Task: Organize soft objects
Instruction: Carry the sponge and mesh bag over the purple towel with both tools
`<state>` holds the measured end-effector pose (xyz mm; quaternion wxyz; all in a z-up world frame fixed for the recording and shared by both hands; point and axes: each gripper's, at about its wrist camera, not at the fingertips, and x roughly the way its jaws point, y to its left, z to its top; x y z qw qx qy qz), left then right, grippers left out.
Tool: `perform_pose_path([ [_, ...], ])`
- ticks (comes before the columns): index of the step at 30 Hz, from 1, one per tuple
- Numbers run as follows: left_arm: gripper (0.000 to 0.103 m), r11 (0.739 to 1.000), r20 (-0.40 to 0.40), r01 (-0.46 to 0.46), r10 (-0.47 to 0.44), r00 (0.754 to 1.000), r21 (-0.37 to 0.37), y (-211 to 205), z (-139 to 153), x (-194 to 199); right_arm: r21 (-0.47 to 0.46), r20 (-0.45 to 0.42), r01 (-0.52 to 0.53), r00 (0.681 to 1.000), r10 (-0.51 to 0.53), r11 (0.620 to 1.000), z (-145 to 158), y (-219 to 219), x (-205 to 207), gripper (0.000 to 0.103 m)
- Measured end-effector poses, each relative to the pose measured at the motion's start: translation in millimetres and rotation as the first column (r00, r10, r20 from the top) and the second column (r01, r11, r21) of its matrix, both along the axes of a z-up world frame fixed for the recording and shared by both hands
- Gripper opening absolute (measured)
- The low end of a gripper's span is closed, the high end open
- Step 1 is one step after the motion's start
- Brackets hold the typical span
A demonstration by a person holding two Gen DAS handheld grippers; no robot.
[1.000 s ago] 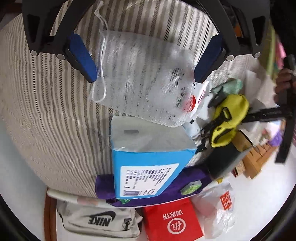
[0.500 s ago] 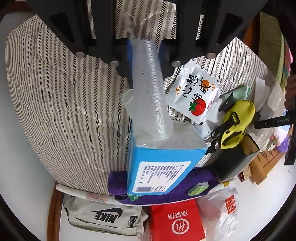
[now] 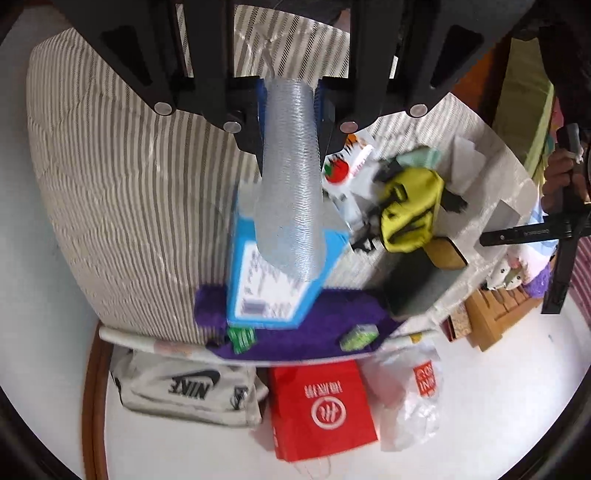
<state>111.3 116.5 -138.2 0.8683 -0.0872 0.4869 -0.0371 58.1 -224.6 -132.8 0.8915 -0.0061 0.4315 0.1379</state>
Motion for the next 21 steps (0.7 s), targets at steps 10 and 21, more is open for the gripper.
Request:
perform_pose_path([
  [10,0.048,1.000,0.043,0.004,-0.003,0.999,-0.019,-2.2,35.4,22.5,0.022,0.044,-0.009,0.999,0.008,1.000,33.5,4.1,26.2,0.019],
  [21,0.048,0.999,0.044,0.011,-0.009,0.999,-0.047,-11.6,47.1,60.5,0.066,0.056,-0.005,0.998,0.001,0.998,49.8,11.7,75.8,0.019],
])
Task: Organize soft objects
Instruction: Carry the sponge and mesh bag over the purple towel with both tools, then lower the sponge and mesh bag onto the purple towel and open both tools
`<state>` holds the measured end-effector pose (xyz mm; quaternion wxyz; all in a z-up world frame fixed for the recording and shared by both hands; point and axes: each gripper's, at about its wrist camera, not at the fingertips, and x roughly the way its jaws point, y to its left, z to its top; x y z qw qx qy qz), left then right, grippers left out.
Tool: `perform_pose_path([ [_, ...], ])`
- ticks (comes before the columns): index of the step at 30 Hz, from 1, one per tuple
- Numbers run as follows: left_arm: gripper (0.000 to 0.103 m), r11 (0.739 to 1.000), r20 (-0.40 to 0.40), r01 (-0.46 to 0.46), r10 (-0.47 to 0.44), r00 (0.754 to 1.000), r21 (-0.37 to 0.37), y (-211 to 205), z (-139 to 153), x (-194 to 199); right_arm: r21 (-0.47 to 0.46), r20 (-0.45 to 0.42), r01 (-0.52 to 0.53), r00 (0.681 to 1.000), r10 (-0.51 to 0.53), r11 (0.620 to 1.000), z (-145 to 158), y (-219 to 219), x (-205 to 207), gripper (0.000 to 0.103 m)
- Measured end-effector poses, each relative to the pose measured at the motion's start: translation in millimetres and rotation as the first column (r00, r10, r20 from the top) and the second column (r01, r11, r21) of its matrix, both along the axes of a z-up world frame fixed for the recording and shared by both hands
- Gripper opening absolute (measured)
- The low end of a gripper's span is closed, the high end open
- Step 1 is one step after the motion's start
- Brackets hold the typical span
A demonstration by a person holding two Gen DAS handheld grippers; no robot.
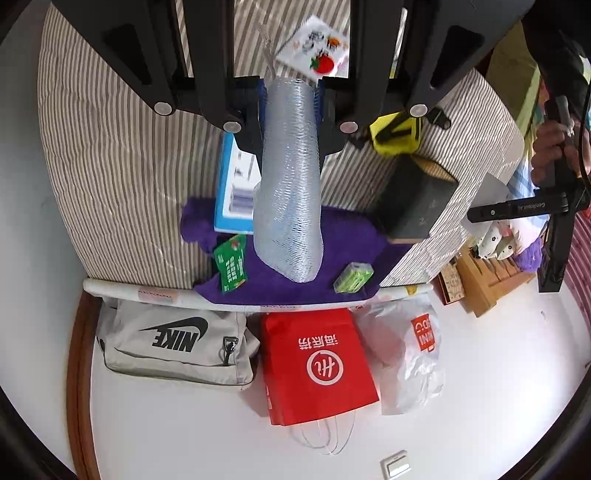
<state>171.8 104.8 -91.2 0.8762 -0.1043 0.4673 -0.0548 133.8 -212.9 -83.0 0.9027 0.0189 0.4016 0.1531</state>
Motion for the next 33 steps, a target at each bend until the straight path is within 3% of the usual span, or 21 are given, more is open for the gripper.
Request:
perform_pose_path([
  [19,0.049,0.997,-0.031,0.009,-0.011,0.999,-0.073,-9.8,-2.2,94.2,0.000,-0.055,0.007,0.998,-0.007,1.000,-13.0,15.7,100.6,0.019],
  [33,0.049,0.998,-0.085,-0.004,-0.002,0.996,-0.070,-14.4,-24.7,161.5,0.025,-0.117,0.037,0.993,-0.034,0.999,-28.6,12.7,168.1,0.019],
])
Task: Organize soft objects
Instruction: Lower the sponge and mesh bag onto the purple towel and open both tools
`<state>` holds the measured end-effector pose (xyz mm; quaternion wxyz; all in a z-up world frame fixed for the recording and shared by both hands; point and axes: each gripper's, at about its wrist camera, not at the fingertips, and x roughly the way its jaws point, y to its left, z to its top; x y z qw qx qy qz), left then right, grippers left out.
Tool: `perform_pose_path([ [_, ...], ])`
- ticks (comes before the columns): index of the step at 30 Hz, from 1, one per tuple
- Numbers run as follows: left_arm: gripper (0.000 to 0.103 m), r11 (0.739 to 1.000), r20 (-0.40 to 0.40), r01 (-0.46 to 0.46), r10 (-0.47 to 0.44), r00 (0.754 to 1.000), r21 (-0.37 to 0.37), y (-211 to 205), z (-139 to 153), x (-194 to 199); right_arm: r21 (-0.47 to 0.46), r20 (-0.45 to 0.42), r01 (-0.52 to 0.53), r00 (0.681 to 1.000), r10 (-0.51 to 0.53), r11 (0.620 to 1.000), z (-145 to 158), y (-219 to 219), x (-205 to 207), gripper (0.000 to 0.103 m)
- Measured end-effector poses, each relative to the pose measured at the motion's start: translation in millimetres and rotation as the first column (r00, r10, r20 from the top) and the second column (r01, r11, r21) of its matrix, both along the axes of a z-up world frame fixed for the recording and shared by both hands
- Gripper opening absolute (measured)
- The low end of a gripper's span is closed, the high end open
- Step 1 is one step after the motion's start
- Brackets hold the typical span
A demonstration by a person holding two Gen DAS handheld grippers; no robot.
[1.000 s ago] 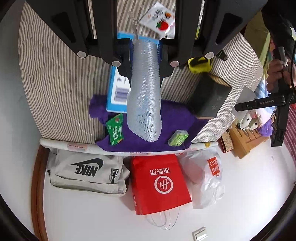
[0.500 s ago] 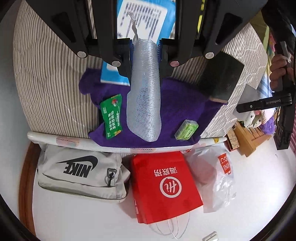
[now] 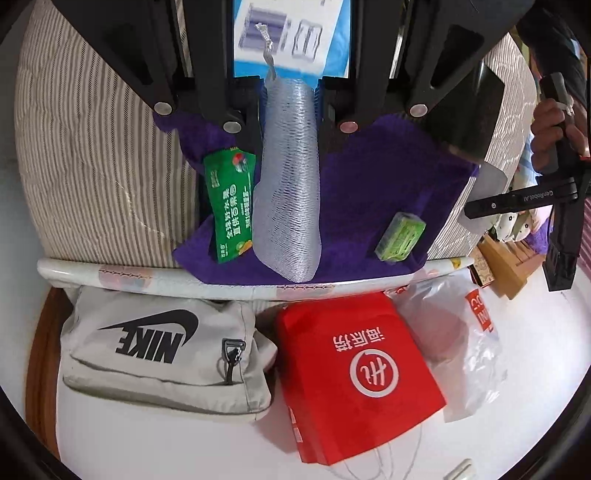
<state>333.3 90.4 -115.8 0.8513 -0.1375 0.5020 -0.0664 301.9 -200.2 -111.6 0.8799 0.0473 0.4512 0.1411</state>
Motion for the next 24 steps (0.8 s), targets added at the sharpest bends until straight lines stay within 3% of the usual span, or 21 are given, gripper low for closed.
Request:
perform_pose_path([
  [7,0.049,1.000,-0.094,-0.011,0.010,0.995,-0.018,2.6,-28.9,26.7,-0.057,-0.034,-0.003,0.999,0.001,0.998,-16.0,9.0,24.3,0.019],
  [24,0.049,0.998,-0.132,0.061,-0.056,0.990,0.034,-16.7,-49.5,48.1,-0.135,-0.131,-0.052,0.991,0.034,0.989,-45.6,30.9,64.9,0.019],
])
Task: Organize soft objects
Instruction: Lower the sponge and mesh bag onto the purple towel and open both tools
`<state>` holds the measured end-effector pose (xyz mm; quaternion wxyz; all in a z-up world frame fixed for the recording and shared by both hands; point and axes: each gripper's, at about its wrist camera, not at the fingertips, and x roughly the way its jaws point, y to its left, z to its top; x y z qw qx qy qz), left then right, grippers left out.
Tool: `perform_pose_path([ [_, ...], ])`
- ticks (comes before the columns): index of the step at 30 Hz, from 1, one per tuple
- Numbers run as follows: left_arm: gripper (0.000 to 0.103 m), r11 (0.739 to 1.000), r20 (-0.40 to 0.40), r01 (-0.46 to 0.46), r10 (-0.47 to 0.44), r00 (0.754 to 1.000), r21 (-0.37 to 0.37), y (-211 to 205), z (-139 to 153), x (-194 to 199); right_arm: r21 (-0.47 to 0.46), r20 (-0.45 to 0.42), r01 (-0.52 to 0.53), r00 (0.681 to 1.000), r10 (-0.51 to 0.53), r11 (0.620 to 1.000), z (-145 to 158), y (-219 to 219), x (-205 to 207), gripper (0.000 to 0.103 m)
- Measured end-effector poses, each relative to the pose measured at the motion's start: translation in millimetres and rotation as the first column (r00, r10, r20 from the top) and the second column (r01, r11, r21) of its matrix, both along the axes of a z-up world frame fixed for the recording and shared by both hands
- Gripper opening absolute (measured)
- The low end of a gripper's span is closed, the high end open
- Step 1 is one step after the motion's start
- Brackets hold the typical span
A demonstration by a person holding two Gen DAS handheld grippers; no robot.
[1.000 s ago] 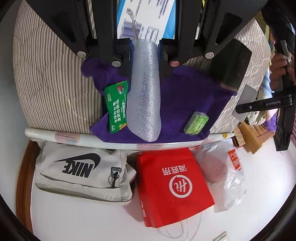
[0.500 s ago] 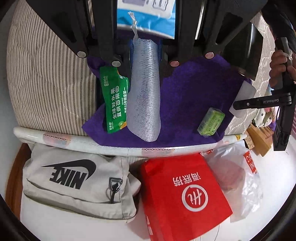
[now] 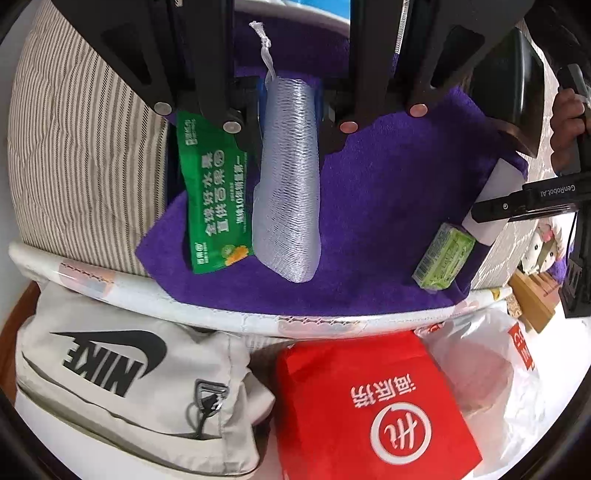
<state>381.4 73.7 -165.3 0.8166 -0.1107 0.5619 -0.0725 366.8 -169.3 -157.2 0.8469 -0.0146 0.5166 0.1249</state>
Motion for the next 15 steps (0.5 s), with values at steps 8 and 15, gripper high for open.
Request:
perform_pose_path([
  [8,0.049,1.000,-0.019,-0.001,0.000,1.000,-0.003,0.4,-7.6,3.1,-0.024,-0.028,-0.007,1.000,0.006,1.000,-8.5,1.6,5.3,0.019],
  [15,0.049,0.999,-0.026,0.005,-0.004,1.000,0.033,-2.2,-8.0,3.6,-0.034,-0.044,-0.013,0.999,0.011,0.999,-11.5,5.0,11.9,0.019],
])
